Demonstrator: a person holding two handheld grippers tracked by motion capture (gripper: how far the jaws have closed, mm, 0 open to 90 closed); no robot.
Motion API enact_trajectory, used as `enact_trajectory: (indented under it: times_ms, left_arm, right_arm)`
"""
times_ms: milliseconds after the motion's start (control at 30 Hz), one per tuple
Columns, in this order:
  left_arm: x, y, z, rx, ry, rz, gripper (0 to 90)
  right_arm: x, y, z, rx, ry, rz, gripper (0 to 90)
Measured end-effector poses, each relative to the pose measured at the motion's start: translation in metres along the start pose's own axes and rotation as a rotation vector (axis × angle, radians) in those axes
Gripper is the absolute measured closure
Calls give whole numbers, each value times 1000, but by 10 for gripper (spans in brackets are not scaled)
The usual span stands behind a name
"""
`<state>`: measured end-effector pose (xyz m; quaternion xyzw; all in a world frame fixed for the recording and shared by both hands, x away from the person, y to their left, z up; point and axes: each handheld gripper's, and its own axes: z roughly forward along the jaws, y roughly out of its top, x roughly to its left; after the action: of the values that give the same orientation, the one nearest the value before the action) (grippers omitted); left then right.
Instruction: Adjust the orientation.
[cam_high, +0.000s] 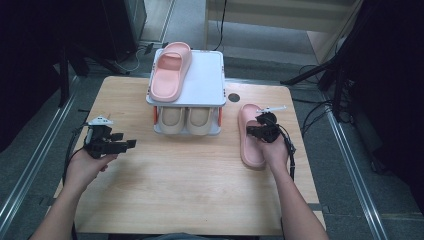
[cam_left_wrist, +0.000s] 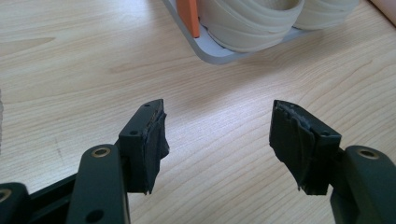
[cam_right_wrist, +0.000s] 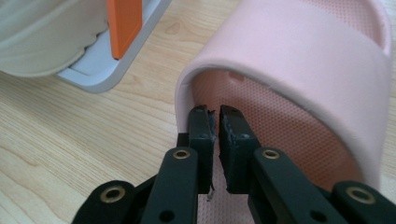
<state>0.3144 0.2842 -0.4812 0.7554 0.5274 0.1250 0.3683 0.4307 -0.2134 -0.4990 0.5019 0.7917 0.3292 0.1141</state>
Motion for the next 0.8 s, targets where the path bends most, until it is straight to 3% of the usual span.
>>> enact_trajectory:
  times_ms: [367, 533, 667, 800]
  left_arm:
    - [3, 5, 8, 26, 3, -7, 364]
    - [2, 11, 14, 26, -13, -6, 365]
    - [2, 16, 19, 9, -38, -22, 366]
    - [0, 21, 25, 28, -27, -16, 374]
  right_arm:
    - [-2, -1, -37, -112, 37, 26, 741]
    - [-2, -8, -42, -105, 9, -5, 709]
    - [-5, -13, -51, -130, 14, 3, 667]
    - [-11, -20, -56, -140, 6, 17, 615]
